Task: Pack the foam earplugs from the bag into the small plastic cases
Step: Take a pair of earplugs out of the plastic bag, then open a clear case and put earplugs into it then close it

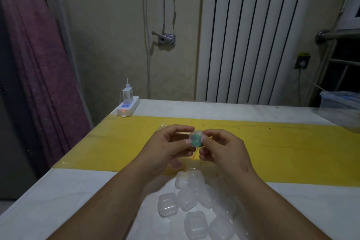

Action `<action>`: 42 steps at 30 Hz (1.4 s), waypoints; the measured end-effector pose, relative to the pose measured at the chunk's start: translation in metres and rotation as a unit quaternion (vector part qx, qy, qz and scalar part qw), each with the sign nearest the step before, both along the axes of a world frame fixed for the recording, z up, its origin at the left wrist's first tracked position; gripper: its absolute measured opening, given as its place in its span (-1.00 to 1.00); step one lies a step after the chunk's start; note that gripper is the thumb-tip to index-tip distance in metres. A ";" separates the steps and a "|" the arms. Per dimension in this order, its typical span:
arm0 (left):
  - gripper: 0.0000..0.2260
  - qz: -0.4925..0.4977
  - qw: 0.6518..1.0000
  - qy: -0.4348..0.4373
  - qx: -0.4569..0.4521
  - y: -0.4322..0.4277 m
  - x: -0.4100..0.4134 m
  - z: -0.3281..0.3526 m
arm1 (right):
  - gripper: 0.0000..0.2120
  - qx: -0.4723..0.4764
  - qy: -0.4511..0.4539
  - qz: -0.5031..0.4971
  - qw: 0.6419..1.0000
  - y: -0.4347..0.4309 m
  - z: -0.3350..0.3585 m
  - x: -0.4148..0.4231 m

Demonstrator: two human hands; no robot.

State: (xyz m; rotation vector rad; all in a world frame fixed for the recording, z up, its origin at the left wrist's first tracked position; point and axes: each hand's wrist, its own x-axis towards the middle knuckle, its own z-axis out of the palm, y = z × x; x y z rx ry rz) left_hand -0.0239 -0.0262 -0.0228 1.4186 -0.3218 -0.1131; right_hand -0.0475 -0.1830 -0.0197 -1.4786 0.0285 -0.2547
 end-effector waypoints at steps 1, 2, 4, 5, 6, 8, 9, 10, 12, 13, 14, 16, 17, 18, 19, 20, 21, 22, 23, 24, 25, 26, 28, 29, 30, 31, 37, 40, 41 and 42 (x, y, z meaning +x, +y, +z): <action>-0.76 0.006 1.000 -0.006 0.001 0.000 0.001 0.000 | -0.91 0.018 0.006 0.004 1.000 0.000 0.000 0.001; -0.76 0.012 1.000 -0.012 0.003 0.000 0.001 0.000 | -0.85 0.036 0.016 0.007 0.999 0.001 0.001 0.001; -0.76 0.024 0.999 -0.026 0.015 0.000 0.002 0.000 | -0.81 0.046 0.024 0.018 0.999 0.002 0.001 0.001; -0.75 0.028 0.999 -0.031 0.025 0.001 0.002 0.000 | -0.82 0.029 0.021 0.024 0.999 0.002 0.000 0.001; -0.73 0.031 0.998 -0.035 0.038 0.002 0.003 -0.001 | -0.84 0.001 0.016 0.026 1.000 0.002 -0.001 0.000; -0.71 0.037 0.997 -0.032 0.058 0.002 0.003 -0.001 | -0.93 -0.065 0.007 0.008 0.998 0.001 -0.002 0.000; -0.73 0.037 0.997 -0.028 0.062 0.002 0.002 -0.001 | -0.95 -0.093 0.006 -0.007 0.996 -0.001 -0.003 0.001; -0.78 0.037 0.997 -0.026 0.062 0.001 0.002 -0.001 | -0.96 -0.109 0.007 -0.016 0.994 -0.002 -0.002 0.002; -0.85 0.044 0.996 -0.034 0.068 0.001 0.003 0.000 | -0.96 -0.112 0.009 -0.005 0.994 -0.003 0.000 0.002; -0.86 0.050 0.995 -0.039 0.076 0.002 0.003 0.000 | -0.97 -0.107 0.011 0.012 0.994 -0.003 0.000 0.002; -0.87 0.056 0.994 -0.041 0.089 0.005 0.004 0.002 | -0.97 -0.103 0.014 0.026 0.994 -0.002 -0.001 0.001; -0.89 0.069 0.989 -0.044 0.123 0.013 0.006 0.007 | -0.91 -0.101 0.019 0.024 0.994 -0.003 -0.002 0.000; -0.89 0.071 0.985 -0.045 0.148 0.016 0.008 0.010 | -0.89 -0.107 0.020 0.011 0.994 -0.005 -0.003 0.002; -0.90 0.072 0.979 -0.045 0.187 0.020 0.008 0.013 | -0.88 -0.116 0.021 -0.001 0.993 -0.008 -0.003 0.003; -0.89 0.074 0.967 -0.041 0.239 0.023 0.008 0.016 | -0.88 -0.126 0.023 -0.011 0.992 -0.010 -0.003 0.004; -0.88 0.079 0.951 -0.038 0.298 0.026 0.008 0.017 | -0.88 -0.135 0.024 -0.019 0.990 -0.011 -0.004 0.005; -0.87 0.083 0.928 -0.041 0.360 0.029 0.010 0.016 | -0.88 -0.148 0.023 -0.025 0.988 -0.012 -0.005 0.006; -0.85 0.082 0.902 -0.047 0.421 0.032 0.011 0.014 | -0.88 -0.166 0.021 -0.029 0.986 -0.013 -0.007 0.006; -0.85 0.077 0.877 -0.052 0.471 0.035 0.012 0.013 | -0.86 -0.186 0.017 -0.031 0.982 -0.013 -0.008 0.007; -0.87 0.071 0.857 -0.056 0.507 0.037 0.012 0.011 | -0.84 -0.203 0.015 -0.031 0.979 -0.014 -0.008 0.008; -0.90 0.066 0.846 -0.060 0.526 0.039 0.011 0.010 | -0.84 -0.212 0.016 -0.030 0.977 -0.014 -0.008 0.009; -0.92 0.063 0.841 -0.065 0.534 0.040 0.012 0.009 | -0.84 -0.210 0.019 -0.028 0.977 -0.014 -0.008 0.011; -0.94 0.062 0.840 -0.074 0.533 0.040 0.011 0.009 | -0.85 -0.206 0.032 -0.025 0.978 -0.014 -0.009 0.016; -0.95 0.062 0.842 -0.076 0.531 0.039 0.011 0.008 | -0.87 -0.214 0.042 -0.022 0.976 -0.014 -0.009 0.018; -0.95 0.062 0.846 -0.074 0.525 0.038 0.011 0.007 | -0.89 -0.227 0.053 -0.017 0.972 -0.014 -0.010 0.021; -0.96 0.063 0.850 -0.068 0.518 0.038 0.012 0.006 | -0.89 -0.243 0.063 -0.009 0.968 -0.014 -0.010 0.023; -0.92 0.197 0.866 -0.110 0.445 0.033 0.020 -0.003 | -0.85 -0.391 0.067 0.011 0.918 -0.017 0.001 0.045; -0.84 0.262 0.808 -0.213 0.484 0.028 0.025 -0.009 | -0.82 -0.448 0.069 0.024 0.891 -0.008 0.002 0.057; -0.78 0.263 0.795 -0.232 0.495 0.026 0.027 -0.011 | -0.81 -0.469 0.068 0.024 0.880 -0.005 0.001 0.060; -0.74 0.259 0.788 -0.244 0.503 0.025 0.029 -0.013 | -0.80 -0.493 0.066 0.023 0.867 -0.001 0.000 0.061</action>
